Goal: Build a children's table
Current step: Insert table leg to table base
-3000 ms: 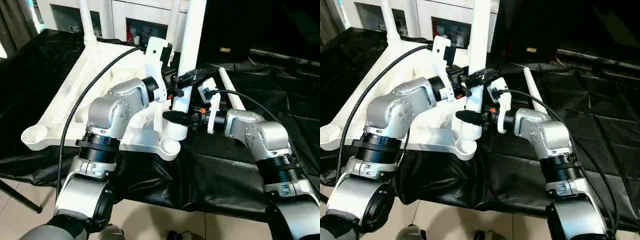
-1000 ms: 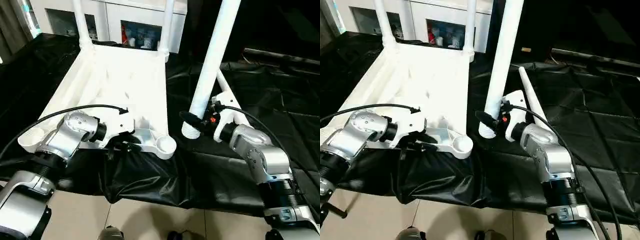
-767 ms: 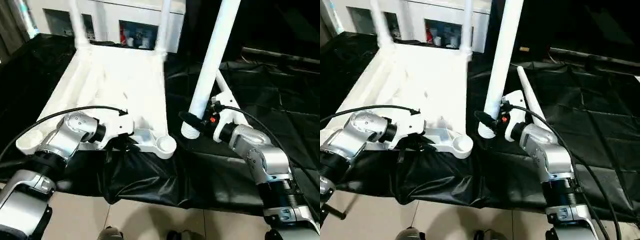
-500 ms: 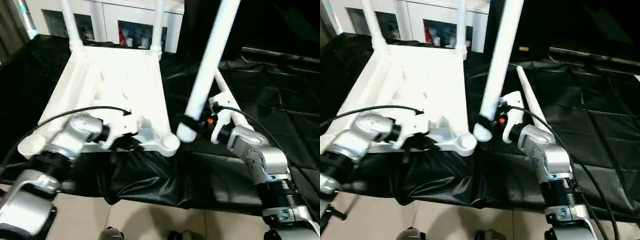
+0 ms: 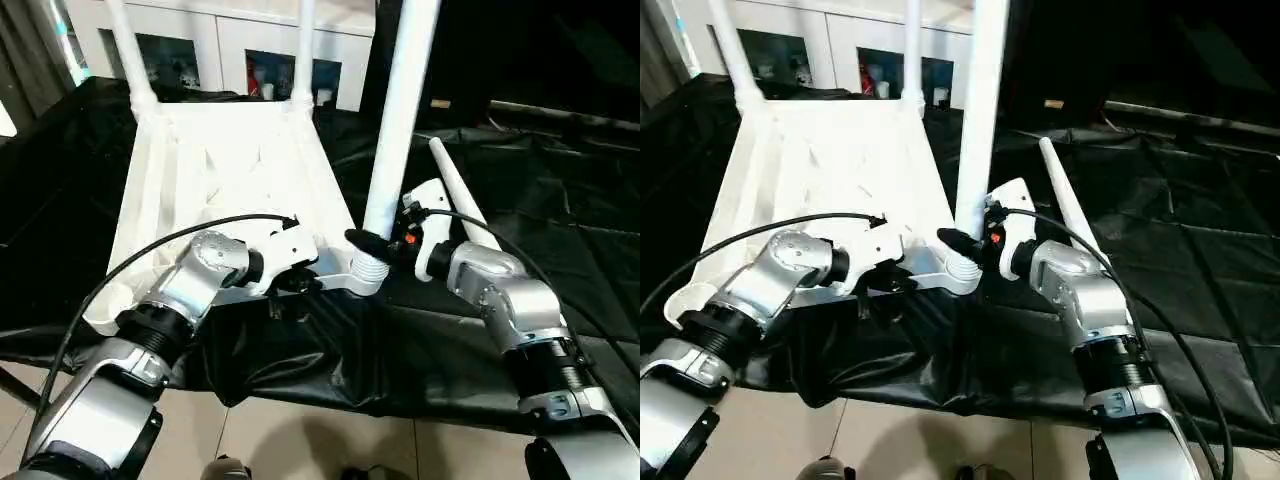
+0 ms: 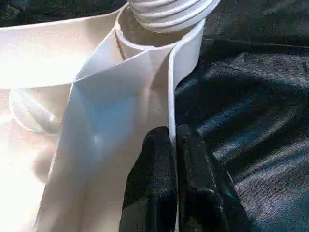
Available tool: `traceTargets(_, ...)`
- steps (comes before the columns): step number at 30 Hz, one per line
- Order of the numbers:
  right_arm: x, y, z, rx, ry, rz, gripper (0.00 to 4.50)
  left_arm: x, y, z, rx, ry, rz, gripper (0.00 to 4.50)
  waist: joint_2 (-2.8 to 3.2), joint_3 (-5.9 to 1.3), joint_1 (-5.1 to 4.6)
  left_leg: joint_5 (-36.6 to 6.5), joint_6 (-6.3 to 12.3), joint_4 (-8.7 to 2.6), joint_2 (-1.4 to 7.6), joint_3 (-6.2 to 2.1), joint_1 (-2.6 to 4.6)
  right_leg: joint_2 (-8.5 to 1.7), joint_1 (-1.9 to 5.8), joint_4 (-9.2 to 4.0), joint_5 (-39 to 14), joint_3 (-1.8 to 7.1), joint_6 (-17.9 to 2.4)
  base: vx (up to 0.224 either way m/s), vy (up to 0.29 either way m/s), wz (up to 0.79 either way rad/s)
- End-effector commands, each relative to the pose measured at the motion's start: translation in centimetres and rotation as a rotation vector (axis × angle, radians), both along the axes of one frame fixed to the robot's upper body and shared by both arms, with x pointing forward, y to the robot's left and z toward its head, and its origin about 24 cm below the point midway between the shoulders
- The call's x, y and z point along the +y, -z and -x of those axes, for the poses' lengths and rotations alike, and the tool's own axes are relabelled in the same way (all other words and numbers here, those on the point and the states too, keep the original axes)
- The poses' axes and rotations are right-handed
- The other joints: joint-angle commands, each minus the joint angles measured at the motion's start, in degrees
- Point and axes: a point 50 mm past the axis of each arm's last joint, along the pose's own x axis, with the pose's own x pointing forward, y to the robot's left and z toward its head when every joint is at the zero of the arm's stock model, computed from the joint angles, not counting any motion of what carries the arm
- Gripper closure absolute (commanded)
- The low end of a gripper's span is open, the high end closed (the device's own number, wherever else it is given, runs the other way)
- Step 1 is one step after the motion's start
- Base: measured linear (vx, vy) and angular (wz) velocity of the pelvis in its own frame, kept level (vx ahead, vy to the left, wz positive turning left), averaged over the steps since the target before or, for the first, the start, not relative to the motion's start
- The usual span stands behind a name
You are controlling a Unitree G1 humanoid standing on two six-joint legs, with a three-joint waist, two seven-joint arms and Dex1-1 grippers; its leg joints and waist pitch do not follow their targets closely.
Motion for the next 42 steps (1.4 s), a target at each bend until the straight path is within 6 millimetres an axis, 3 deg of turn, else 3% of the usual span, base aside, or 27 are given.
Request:
traceTargets(1, -0.2, -0.7, -0.5, -0.031, 0.012, 0.001, 2.58, 0.0, 0.5, 0.1, 0.001, -0.055, 0.053, 4.5, 0.01, -4.33, 0.03, -13.6, 0.65, -3.65, -0.08, 0.09, 0.12, -3.67, 3.09, -6.0, -31.0, 2.1, -1.8, 0.0, 0.0, 0.0)
traceTargets(9, 0.0, 0.3, -1.1, -0.003, 0.03, 0.004, 2.58, -0.1, 0.4, 0.2, 0.009, -0.058, 0.081, 4.5, -0.08, -4.21, -0.24, -14.8, 0.79, -3.54, -0.17, 0.1, 0.42, -3.64, 2.75, -6.44, -33.5, 1.81, -1.3, 0.0, 0.0, 0.0)
traceTargets(11, 0.0, 0.4, -1.3, 0.002, 0.039, 0.002, 2.58, -0.1, 0.2, 0.2, 0.005, -0.064, 0.1, 4.5, -0.28, -4.28, -0.32, -14.7, 0.8, -3.58, -0.12, 0.05, 0.31, -3.68, 2.84, -6.37, -33.4, 1.79, -1.3, 0.0, 0.0, 0.0)
traceTargets(13, 0.1, 0.5, -1.6, 0.009, 0.05, -0.006, 2.58, -0.2, 0.1, 0.1, 0.006, -0.067, 0.131, 4.5, -0.09, -4.27, -0.3, -14.3, 0.93, -3.57, -0.1, 0.08, 0.36, -3.72, 2.77, -6.21, -32.7, 1.91, -1.8, 0.0, 0.0, 0.0)
traceTargets(14, 0.1, 0.5, -1.8, 0.014, 0.057, -0.012, 2.58, -0.3, 0.0, 0.2, 0.012, -0.066, 0.142, 4.5, -0.38, -4.37, -0.29, -13.9, 1.01, -3.54, -0.07, 0.12, 0.23, -3.78, 2.88, -6.08, -32.1, 1.94, -2.1, 0.0, 0.0, 0.0)
traceTargets(17, 0.3, 0.6, -2.0, 0.017, 0.061, -0.013, 2.58, -0.2, 0.2, 0.3, 0.015, -0.065, 0.136, 4.5, -0.21, -4.43, -0.26, -13.5, 0.99, -3.75, 0.2, -0.01, 0.14, -3.82, 2.95, -5.56, -30.2, 2.08, -2.9, 0.0, 0.0, 0.0)
traceTargets(25, 0.9, 0.8, -2.4, 0.024, 0.063, -0.029, 2.58, 0.1, 0.5, 0.6, 0.02, -0.07, 0.123, 4.5, -0.49, -4.25, -0.7, -13.2, 1.16, -3.72, 0.04, 0.13, 0.07, -3.82, 2.93, -5.75, -31.5, 2.11, -2.6, 0.0, 0.0, 0.0)
traceTargets(31, 0.6, 1.2, -2.4, 0.055, 0.089, -0.089, 2.58, 0.2, 0.6, 0.6, 0.019, -0.07, 0.108, 4.5, -0.39, -4.2, -1.01, -14.1, 1.26, -3.7, 0.0, 0.1, 0.22, -3.79, 2.81, -5.99, -32.7, 2.03, -2.3, 0.0, 0.0, 0.0)
traceTargets(37, -1.0, 2.8, -1.8, 0.115, 0.175, -0.195, 2.59, 0.2, 0.5, 0.4, 0.011, -0.079, 0.103, 4.5, -0.31, -4.3, -1.03, -13.8, 1.62, -3.74, 0.1, 0.15, 0.22, -3.81, 2.9, -5.89, -31.2, 2.11, -3.2, 0.0, 0.0, 0.0)
traceTargets(38, -1.3, 3.2, -1.6, 0.125, 0.187, -0.204, 2.59, 0.2, 0.5, 0.4, 0.009, -0.08, 0.101, 4.5, -0.06, -4.3, -0.94, -13.8, 1.57, -3.79, 0.13, 0.09, 0.26, -3.82, 2.91, -5.79, -30.8, 2.13, -3.4, 0.0, 0.0, 0.0)
traceTargets(41, -1.6, 4.3, -1.0, 0.141, 0.2, -0.214, 2.59, 0.3, 0.5, 0.3, 0.005, -0.083, 0.099, 4.5, -0.09, -4.35, -0.95, -13.9, 1.58, -3.8, 0.13, 0.13, 0.21, -3.78, 2.93, -5.75, -30.3, 2.16, -3.7, 0.0, 0.0, 0.0)
traceTargets(42, -1.6, 4.8, -0.6, 0.147, 0.206, -0.22, 2.59, 0.3, 0.4, 0.3, 0.002, -0.087, 0.098, 4.5, 0.28, -4.29, -0.87, -14.2, 1.55, -3.84, 0.15, 0.07, 0.24, -3.84, 2.91, -5.8, -30.5, 2.14, -3.8, 0.0, 0.0, 0.0)
